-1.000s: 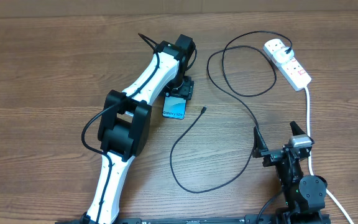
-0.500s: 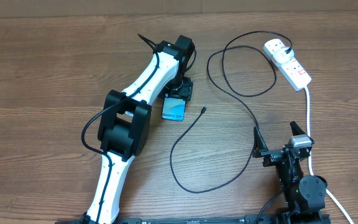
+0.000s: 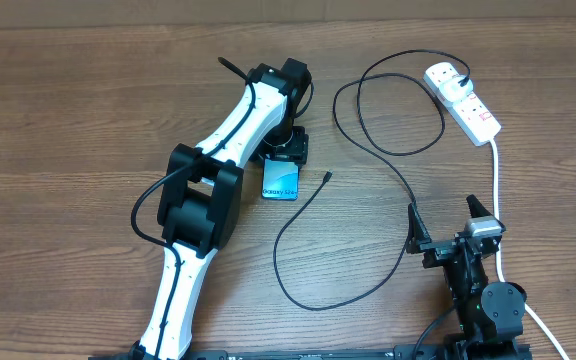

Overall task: Plug charger to phone and switch on socket
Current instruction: 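Lift the phone with the left gripper and tilt it upright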

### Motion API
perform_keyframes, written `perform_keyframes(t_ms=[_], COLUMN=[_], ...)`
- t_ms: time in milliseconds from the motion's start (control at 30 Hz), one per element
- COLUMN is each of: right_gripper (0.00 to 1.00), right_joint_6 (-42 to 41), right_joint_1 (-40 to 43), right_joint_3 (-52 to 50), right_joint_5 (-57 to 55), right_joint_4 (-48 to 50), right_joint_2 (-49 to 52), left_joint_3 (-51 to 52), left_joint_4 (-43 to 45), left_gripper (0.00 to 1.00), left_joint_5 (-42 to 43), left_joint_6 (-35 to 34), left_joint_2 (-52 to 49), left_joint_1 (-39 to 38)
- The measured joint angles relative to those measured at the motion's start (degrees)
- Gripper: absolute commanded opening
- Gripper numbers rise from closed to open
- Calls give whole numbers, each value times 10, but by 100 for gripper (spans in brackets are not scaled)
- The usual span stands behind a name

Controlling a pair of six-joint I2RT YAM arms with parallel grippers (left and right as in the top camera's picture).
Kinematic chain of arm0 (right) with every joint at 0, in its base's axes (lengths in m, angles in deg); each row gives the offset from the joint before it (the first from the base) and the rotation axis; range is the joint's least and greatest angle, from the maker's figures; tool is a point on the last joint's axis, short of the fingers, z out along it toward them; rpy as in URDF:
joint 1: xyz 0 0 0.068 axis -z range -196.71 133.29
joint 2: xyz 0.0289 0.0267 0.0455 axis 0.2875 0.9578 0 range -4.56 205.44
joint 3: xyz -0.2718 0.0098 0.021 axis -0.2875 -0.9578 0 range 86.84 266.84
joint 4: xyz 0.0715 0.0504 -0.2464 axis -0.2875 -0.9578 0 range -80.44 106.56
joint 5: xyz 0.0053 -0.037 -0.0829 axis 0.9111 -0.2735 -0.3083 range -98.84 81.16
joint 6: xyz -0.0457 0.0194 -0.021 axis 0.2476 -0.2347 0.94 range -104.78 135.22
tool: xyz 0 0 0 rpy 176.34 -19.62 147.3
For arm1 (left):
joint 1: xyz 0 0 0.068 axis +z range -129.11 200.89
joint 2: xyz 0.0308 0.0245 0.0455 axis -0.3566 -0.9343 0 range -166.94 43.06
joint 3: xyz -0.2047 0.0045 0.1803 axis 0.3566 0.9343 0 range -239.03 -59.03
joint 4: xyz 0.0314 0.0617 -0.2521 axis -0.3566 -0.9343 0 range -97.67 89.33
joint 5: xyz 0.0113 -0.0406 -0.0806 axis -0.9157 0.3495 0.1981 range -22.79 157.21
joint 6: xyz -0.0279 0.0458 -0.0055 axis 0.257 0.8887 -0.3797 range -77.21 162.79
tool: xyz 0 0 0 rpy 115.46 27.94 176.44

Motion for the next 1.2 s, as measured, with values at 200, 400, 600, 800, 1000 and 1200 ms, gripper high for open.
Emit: perform_keyframes(t_ms=[200,400,600,800,1000,1200], right_gripper=[100,100,100,100,100,100], right_joint_6=[0,0,0,0,0,0], right_joint_1=[0,0,0,0,0,0], right_joint_3=[0,0,0,0,0,0], right_joint_5=[0,0,0,0,0,0], right_joint_4=[0,0,0,0,0,0], right_joint_2=[0,0,0,0,0,0], left_joint_3=[-26,-42,-42,-42,-42,-42], left_joint_4=[-37,-59,-74,-85,-86,-86], left_gripper=[72,72,71,72,72,72], left_joint_5=[70,162,316,498,673,787], left_joint_6=[-1,0,5,17,19,19], left_joint_2=[-3,-3,-3,-3,-3,-4], left_joint_1=[12,37,75,111,131,139])
